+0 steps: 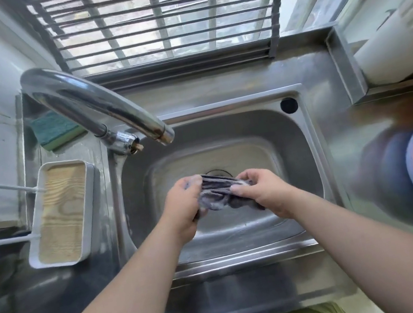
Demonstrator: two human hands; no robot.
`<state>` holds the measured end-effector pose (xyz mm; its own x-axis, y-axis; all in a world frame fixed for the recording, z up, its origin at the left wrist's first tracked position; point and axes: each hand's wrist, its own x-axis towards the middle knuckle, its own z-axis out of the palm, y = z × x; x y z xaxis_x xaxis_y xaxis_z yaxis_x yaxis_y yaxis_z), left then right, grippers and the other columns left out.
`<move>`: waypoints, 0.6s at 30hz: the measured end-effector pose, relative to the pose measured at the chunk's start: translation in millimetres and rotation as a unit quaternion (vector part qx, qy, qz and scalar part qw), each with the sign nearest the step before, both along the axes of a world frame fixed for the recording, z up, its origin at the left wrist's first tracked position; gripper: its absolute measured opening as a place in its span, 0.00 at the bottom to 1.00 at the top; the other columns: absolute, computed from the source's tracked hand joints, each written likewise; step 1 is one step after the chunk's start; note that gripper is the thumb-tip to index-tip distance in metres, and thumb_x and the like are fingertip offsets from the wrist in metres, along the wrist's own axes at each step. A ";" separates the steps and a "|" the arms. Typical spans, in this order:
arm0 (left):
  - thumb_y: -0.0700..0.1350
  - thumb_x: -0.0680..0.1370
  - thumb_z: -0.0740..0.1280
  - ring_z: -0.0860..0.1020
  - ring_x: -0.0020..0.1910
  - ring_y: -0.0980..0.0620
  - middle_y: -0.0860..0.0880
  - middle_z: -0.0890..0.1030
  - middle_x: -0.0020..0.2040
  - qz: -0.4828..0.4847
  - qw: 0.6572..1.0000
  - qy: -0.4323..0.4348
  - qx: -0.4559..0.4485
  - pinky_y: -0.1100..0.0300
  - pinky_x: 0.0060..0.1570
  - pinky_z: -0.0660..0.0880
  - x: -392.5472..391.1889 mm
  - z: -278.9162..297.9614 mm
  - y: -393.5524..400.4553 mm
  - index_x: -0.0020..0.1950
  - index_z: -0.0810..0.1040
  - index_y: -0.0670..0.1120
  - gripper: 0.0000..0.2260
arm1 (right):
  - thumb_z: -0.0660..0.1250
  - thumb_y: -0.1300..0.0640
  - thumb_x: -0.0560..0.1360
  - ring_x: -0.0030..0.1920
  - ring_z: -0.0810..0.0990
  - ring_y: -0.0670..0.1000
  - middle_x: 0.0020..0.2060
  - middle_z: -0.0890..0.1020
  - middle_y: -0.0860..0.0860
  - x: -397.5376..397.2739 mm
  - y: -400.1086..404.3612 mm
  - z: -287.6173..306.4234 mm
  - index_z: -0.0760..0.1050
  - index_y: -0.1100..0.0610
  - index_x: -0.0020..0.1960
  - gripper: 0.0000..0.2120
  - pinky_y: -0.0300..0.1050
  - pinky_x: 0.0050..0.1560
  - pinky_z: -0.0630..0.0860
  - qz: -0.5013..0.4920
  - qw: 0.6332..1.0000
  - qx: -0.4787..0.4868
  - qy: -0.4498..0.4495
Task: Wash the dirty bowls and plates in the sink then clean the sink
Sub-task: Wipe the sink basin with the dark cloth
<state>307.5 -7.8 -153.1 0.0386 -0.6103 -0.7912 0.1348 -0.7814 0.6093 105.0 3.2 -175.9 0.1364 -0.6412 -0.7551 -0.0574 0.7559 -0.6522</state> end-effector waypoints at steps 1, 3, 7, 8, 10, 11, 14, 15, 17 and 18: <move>0.47 0.87 0.63 0.73 0.24 0.57 0.49 0.79 0.36 0.046 0.999 0.009 0.008 0.67 0.21 0.64 -2.9 3.4 -3.6 0.54 0.76 0.48 0.05 | 0.73 0.58 0.80 0.33 0.79 0.51 0.38 0.84 0.58 -0.9 1.6 -2.8 0.79 0.60 0.52 0.06 0.40 0.28 0.70 0.024 0.999 -0.003 0.021; 0.47 0.88 0.60 0.71 0.24 0.57 0.48 0.76 0.38 0.128 0.991 0.017 0.021 0.68 0.19 0.61 -10.1 4.6 -10.7 0.54 0.73 0.49 0.05 | 0.69 0.53 0.83 0.33 0.76 0.49 0.36 0.81 0.53 7.5 4.7 -8.5 0.78 0.56 0.48 0.07 0.41 0.31 0.68 0.019 1.000 0.021 0.012; 0.43 0.85 0.62 0.79 0.38 0.51 0.44 0.79 0.48 0.117 0.990 -0.072 -0.009 0.58 0.35 0.77 -39.7 8.4 -5.5 0.60 0.69 0.47 0.05 | 0.56 0.37 0.85 0.41 0.81 0.49 0.48 0.85 0.51 44.0 3.6 -12.7 0.80 0.52 0.60 0.22 0.41 0.35 0.74 -0.207 0.934 0.202 -0.209; 0.43 0.83 0.64 0.80 0.44 0.49 0.44 0.81 0.51 0.033 0.989 -0.140 -0.037 0.53 0.43 0.80 -44.3 6.6 2.0 0.58 0.70 0.50 0.05 | 0.53 0.31 0.83 0.49 0.83 0.53 0.54 0.86 0.54 49.4 1.4 -12.3 0.82 0.53 0.63 0.31 0.48 0.44 0.80 -0.236 0.905 0.228 -0.272; 0.45 0.78 0.66 0.81 0.50 0.49 0.48 0.83 0.52 -0.156 0.964 -0.203 -0.071 0.48 0.54 0.80 -45.9 4.7 16.5 0.52 0.73 0.56 0.06 | 0.56 0.28 0.79 0.54 0.84 0.58 0.55 0.86 0.57 53.4 -3.5 -10.0 0.84 0.55 0.56 0.34 0.57 0.56 0.80 -0.250 0.884 0.227 -0.324; 0.45 0.75 0.67 0.82 0.52 0.51 0.52 0.84 0.52 -0.231 0.951 -0.184 -0.089 0.49 0.57 0.79 -43.3 8.8 21.0 0.50 0.76 0.59 0.08 | 0.62 0.32 0.79 0.49 0.85 0.57 0.51 0.86 0.57 53.5 -6.1 -8.4 0.84 0.55 0.49 0.27 0.55 0.55 0.80 -0.249 0.894 0.214 -0.306; 0.38 0.69 0.67 0.81 0.60 0.58 0.60 0.85 0.58 -0.364 0.912 -0.106 -0.158 0.66 0.66 0.72 -21.3 12.9 26.3 0.47 0.88 0.55 0.15 | 0.74 0.57 0.77 0.40 0.84 0.54 0.47 0.84 0.58 45.2 -14.2 -3.7 0.82 0.58 0.45 0.05 0.52 0.46 0.80 -0.201 0.947 0.164 -0.188; 0.37 0.69 0.67 0.80 0.61 0.58 0.60 0.85 0.59 -0.375 0.888 -0.154 -0.218 0.70 0.66 0.68 -10.4 10.9 23.0 0.46 0.89 0.51 0.15 | 0.73 0.61 0.77 0.39 0.84 0.54 0.47 0.85 0.57 38.5 -17.3 -3.6 0.82 0.58 0.47 0.01 0.52 0.44 0.80 -0.180 0.958 0.153 -0.161; 0.37 0.70 0.68 0.78 0.65 0.54 0.54 0.83 0.64 -0.381 0.794 -0.298 -0.368 0.64 0.71 0.68 11.1 3.8 12.1 0.57 0.87 0.49 0.19 | 0.73 0.65 0.77 0.38 0.83 0.51 0.42 0.84 0.55 24.1 -25.0 1.1 0.80 0.55 0.52 0.07 0.47 0.38 0.81 -0.107 0.970 0.150 -0.161; 0.38 0.70 0.70 0.75 0.70 0.53 0.52 0.80 0.69 -0.403 0.751 -0.333 -0.403 0.58 0.75 0.68 18.5 3.5 6.2 0.67 0.82 0.49 0.25 | 0.73 0.66 0.77 0.37 0.82 0.49 0.40 0.83 0.53 18.1 -29.4 4.8 0.78 0.54 0.54 0.10 0.44 0.37 0.80 -0.042 0.970 0.155 -0.185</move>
